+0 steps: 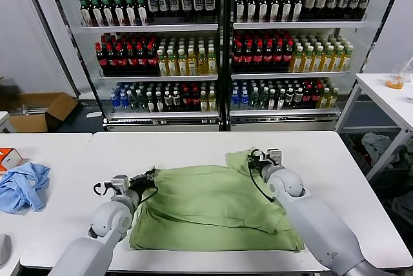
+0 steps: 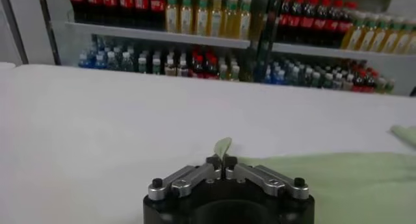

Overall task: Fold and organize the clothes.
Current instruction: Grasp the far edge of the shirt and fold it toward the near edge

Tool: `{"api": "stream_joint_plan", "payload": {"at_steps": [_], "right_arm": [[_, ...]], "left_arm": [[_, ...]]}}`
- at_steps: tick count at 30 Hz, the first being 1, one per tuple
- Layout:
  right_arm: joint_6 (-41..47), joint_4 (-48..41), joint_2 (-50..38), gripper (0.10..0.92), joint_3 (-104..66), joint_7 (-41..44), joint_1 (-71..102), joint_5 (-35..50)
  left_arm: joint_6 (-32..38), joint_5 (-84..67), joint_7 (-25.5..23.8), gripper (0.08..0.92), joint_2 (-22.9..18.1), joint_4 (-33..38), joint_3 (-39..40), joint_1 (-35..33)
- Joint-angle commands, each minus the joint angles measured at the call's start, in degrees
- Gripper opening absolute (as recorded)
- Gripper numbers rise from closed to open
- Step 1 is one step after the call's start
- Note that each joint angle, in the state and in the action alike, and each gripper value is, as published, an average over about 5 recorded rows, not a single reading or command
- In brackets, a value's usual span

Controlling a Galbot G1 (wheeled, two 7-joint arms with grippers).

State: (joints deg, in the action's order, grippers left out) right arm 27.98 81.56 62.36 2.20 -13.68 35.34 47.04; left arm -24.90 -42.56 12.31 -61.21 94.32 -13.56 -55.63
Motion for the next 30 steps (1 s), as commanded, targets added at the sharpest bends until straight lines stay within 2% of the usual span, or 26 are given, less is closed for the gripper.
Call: {"api": "stream_joint_plan", "payload": {"at_steps": [1, 9, 18, 30], "right_arm": [[-2.1, 13.1, -5.6, 0.105, -5.4, -0.1, 6.1, 0.6], [-1.0, 22.8, -10.3, 0.105, -10.8, -1.0, 13.7, 1.7], [0.1, 36.0, -12.3, 0.105, -18.6, -2.2, 30.6, -0.5], [1.1, 43.9, -10.7, 0.105, -28.1, -4.2, 47.5, -4.5]], "left_arm": [[0.7, -2.5, -0.3, 0.089, 1.6, 8.7, -3.8, -5.1], [0.2, -3.6, -0.3, 0.089, 3.7, 14.4, -7.0, -10.5], [-0.7, -3.2, -0.8, 0.089, 5.3, 17.9, -9.1, -16.4], [-2.2, 0.8, -2.2, 0.089, 6.4, 18.7, -8.8, -20.0]]}}
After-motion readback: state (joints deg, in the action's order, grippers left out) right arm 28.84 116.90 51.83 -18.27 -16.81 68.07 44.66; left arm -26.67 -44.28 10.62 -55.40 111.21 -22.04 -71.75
